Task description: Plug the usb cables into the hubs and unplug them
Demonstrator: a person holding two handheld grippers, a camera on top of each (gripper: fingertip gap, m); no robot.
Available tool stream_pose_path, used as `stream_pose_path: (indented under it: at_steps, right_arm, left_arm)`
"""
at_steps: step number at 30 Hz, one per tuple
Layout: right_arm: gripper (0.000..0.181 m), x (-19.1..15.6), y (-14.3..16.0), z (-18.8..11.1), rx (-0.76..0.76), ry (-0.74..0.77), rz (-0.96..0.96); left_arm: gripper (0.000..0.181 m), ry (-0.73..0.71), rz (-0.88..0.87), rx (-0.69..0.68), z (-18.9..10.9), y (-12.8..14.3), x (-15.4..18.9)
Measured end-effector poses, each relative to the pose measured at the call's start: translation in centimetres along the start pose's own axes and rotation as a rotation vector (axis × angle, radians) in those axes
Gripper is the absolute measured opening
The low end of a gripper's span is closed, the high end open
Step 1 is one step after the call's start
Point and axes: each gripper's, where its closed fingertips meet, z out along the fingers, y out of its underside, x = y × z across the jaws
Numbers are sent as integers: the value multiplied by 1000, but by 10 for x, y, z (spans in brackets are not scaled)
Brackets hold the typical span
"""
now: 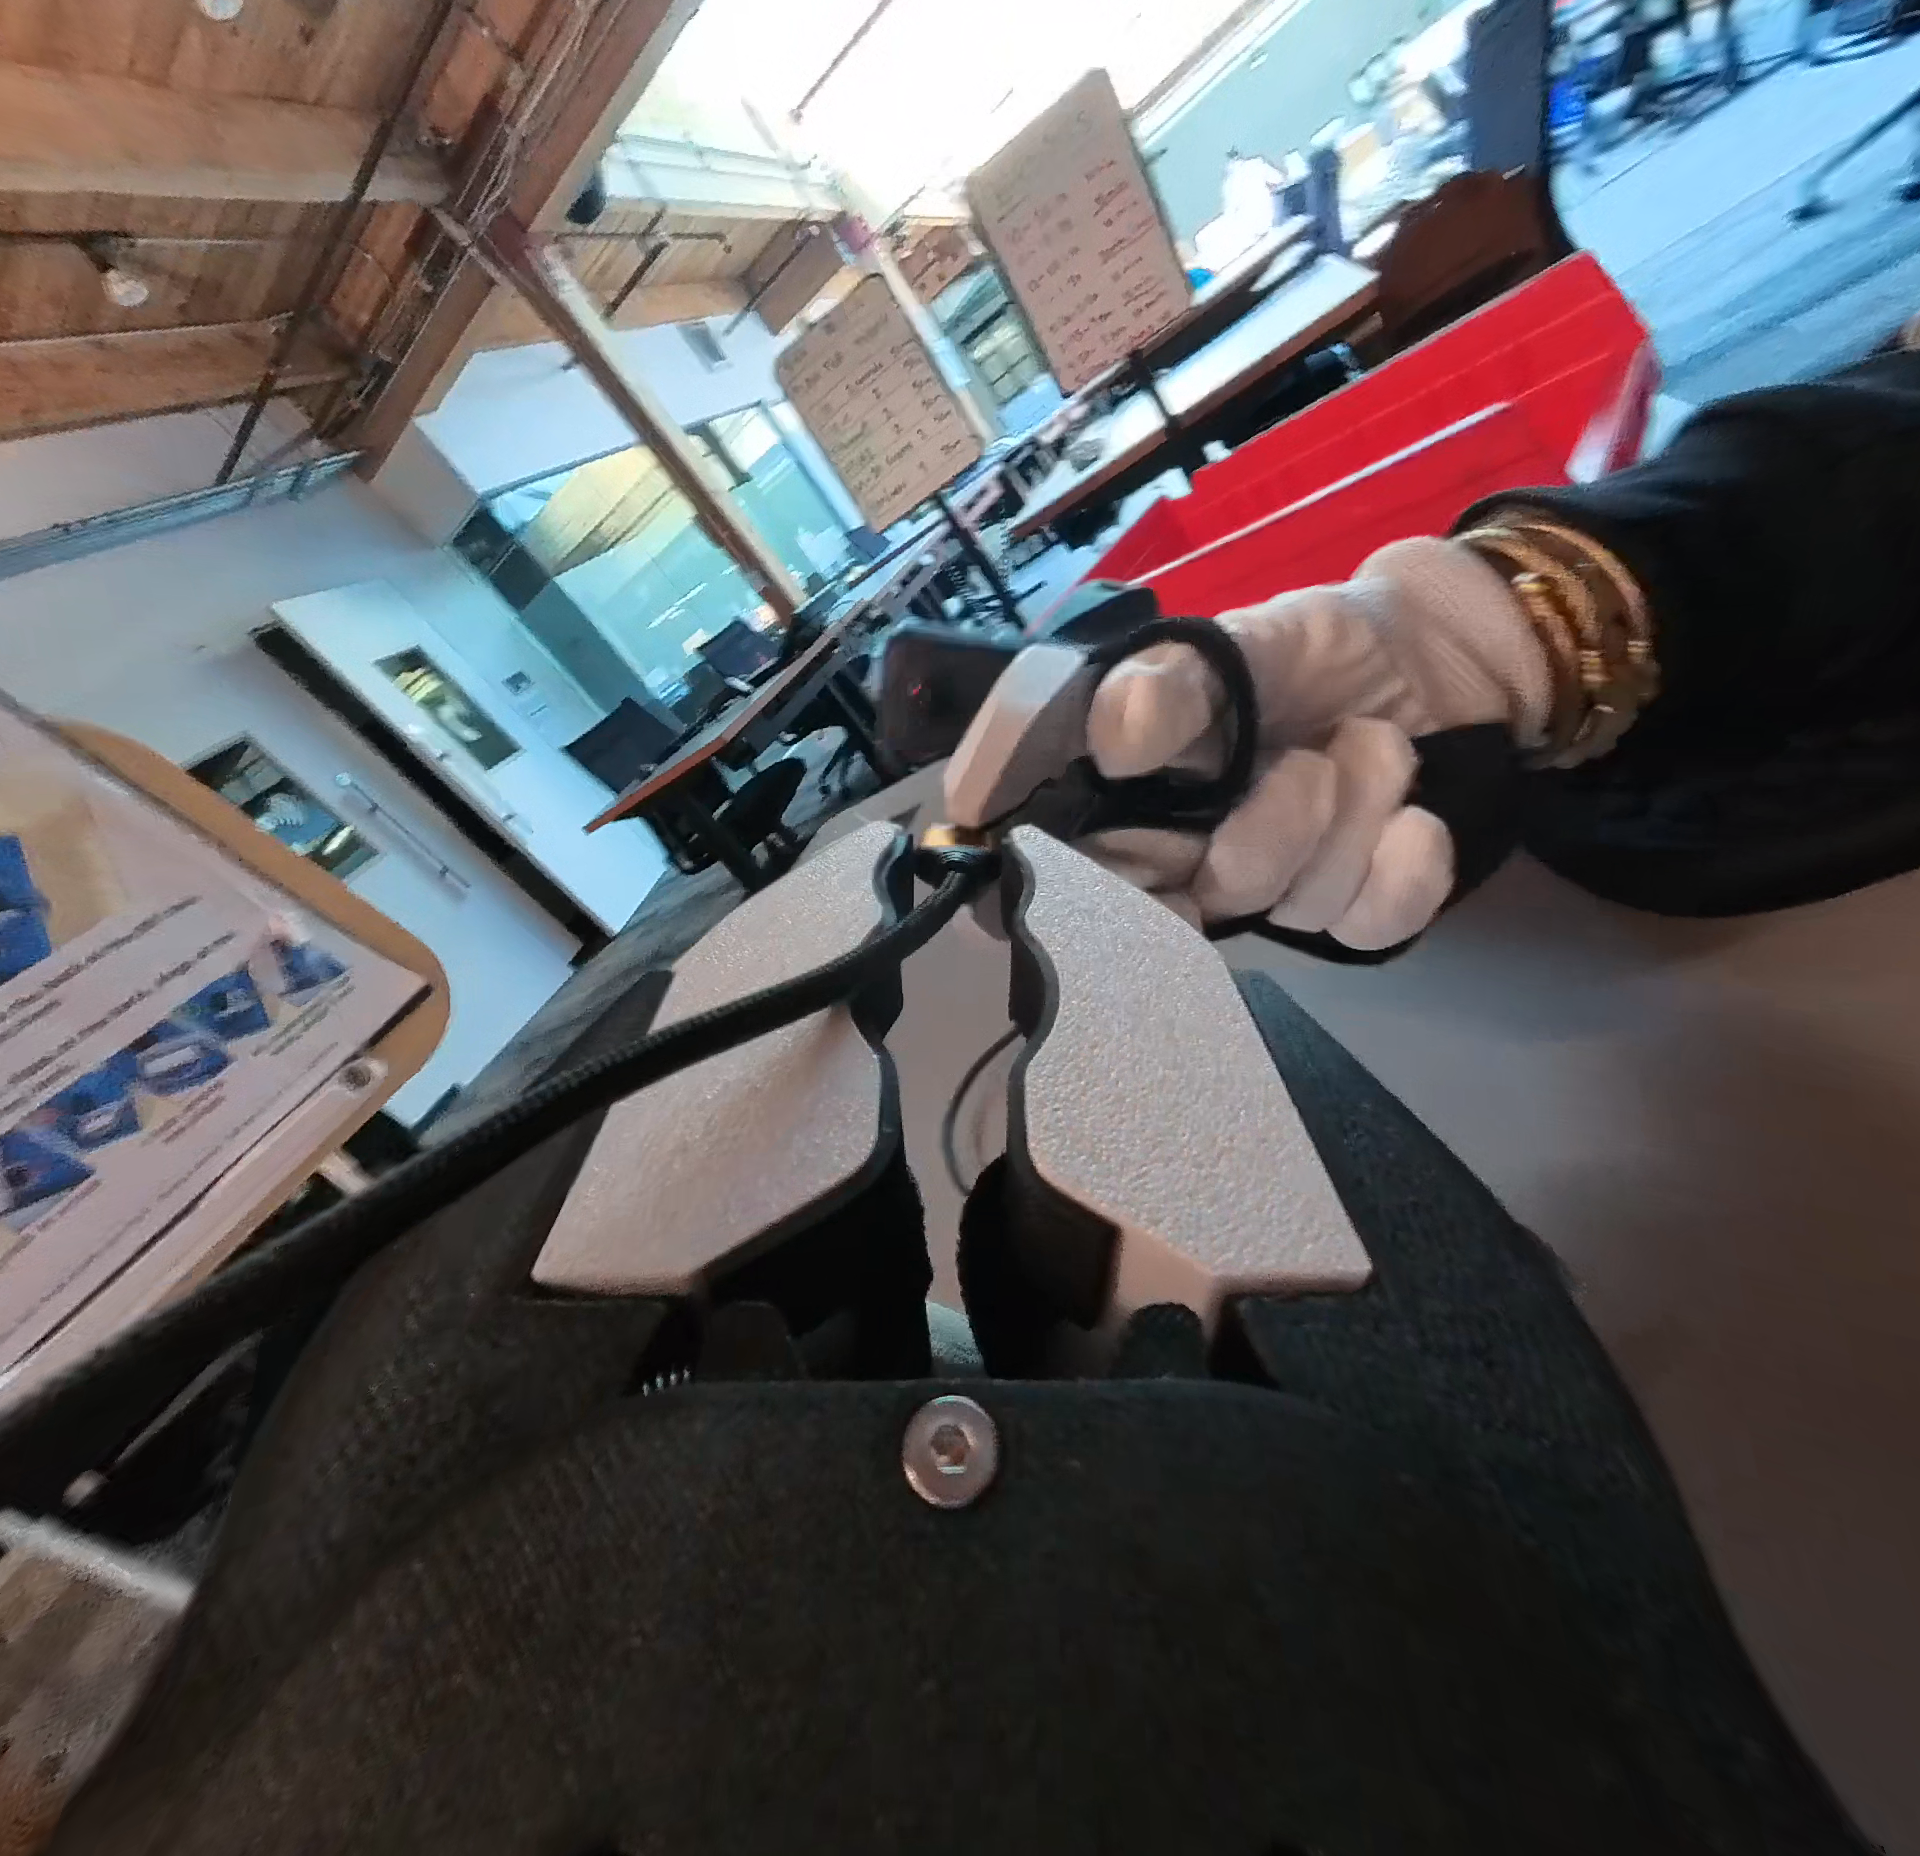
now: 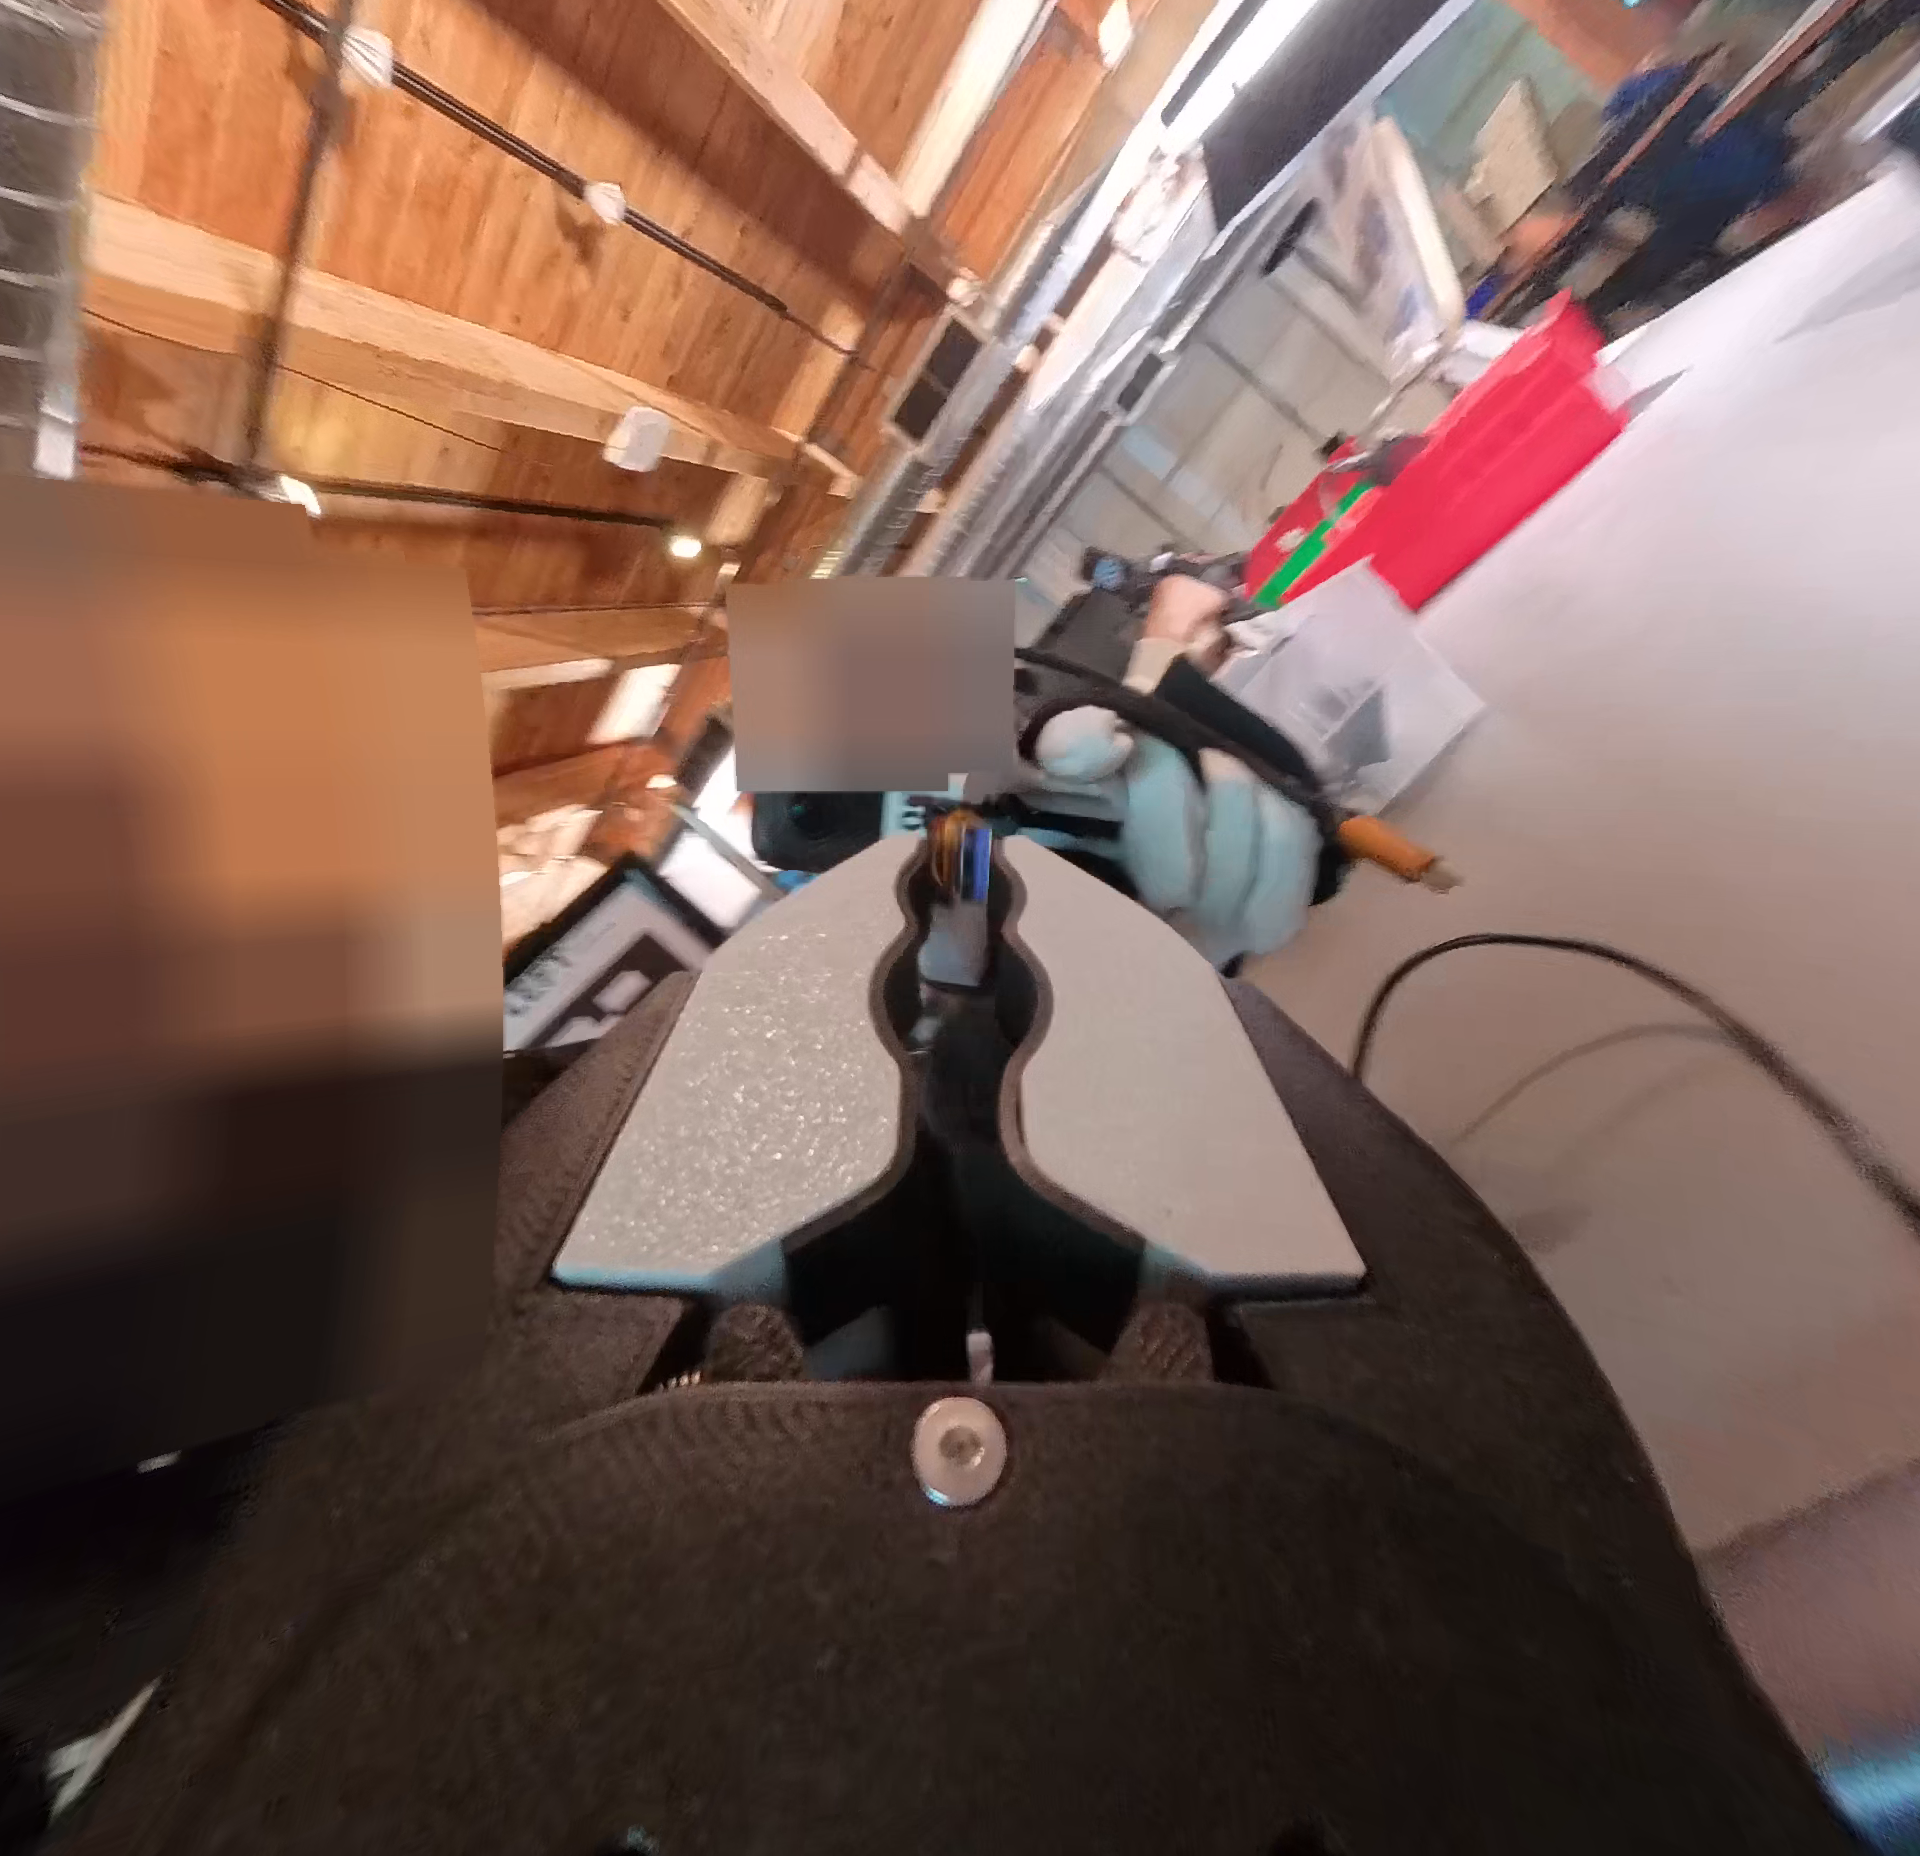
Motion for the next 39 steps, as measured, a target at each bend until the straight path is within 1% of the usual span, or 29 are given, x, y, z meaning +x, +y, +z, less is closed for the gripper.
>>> stream_pose_path:
  at_steps: [1,2,3,4,5,6,7,8,9,10,12,13,15,17,19,21,22,24,26,27,29,30,31,32,35,36,38,39]
  right_arm:
    - [20,4,-4,-3,8,69,-65]
    - [32,11,-9,-7,11,164,-147]
    - [39,19,-15,-14,3,280,-244]
    - [50,32,-19,-23,-21,427,-345]
    - [62,47,-20,-35,-84,593,-437]
    - [72,62,-15,-48,-196,747,-509]
    - [77,76,-4,-61,-344,872,-542]
    - [77,88,11,-73,-495,965,-535]
    - [76,97,25,-83,-609,1027,-507]
    - [73,104,37,-87,-680,1053,-480]
    - [70,111,59,-89,-786,1054,-406]
    - [70,115,65,-93,-829,1078,-390]
    - [53,117,62,-98,-860,1122,-445]
    - [49,116,63,-100,-901,1087,-484]
    - [43,116,54,-107,-953,1085,-609]
    - [36,118,41,-116,-989,1122,-762]
    - [36,118,38,-117,-993,1119,-803]
    - [34,121,37,-117,-961,1114,-795]
    - [45,123,42,-119,-969,1105,-742]
    - [57,122,45,-117,-955,1087,-716]
    - [64,124,50,-114,-928,1054,-654]
    - [63,125,50,-112,-903,1041,-641]
    - [55,127,46,-112,-870,1044,-655]
    - [37,128,43,-112,-842,1046,-659]
    - [34,129,41,-111,-813,1057,-614]
    - [34,127,40,-106,-751,1033,-567]
    - [32,112,26,-86,-532,892,-457]
    - [27,103,17,-80,-429,824,-415]
  left_arm:
    - [15,-49,-1,-4,-2,0,-8]
    - [15,-100,-3,-5,-5,-1,-16]
    - [15,-153,-9,-3,-9,-2,-26]
    - [15,-210,-21,2,-14,-3,-36]
    - [15,-261,-38,10,-19,-4,-46]
    - [15,-295,-55,19,-23,-5,-52]
    - [15,-323,-70,26,-27,-5,-58]
    - [15,-344,-80,31,-30,-5,-61]
    - [15,-350,-87,32,-31,-4,-63]
    - [15,-349,-90,31,-31,-4,-63]
    - [15,-357,-89,27,-31,-3,-64]
    - [15,-349,-86,23,-30,-2,-63]
    - [15,-341,-78,16,-28,-2,-61]
    - [15,-335,-76,16,-27,-1,-59]
    - [15,-325,-73,11,-25,0,-57]
    - [15,-320,-63,7,-25,0,-56]
    - [15,-319,-62,9,-25,-1,-55]
    - [15,-313,-64,11,-24,-2,-55]
    - [15,-315,-58,9,-24,-2,-55]
    - [15,-314,-56,6,-24,-1,-55]
    - [15,-315,-55,1,-24,0,-55]
    - [15,-316,-57,-1,-24,1,-55]
    - [15,-316,-60,-4,-24,3,-55]
    - [15,-316,-64,-6,-24,4,-55]
    - [15,-313,-80,-7,-23,6,-55]
    - [15,-312,-87,-4,-23,5,-55]
    - [15,-309,-123,20,-22,1,-55]
    - [15,-303,-169,51,-23,-3,-55]
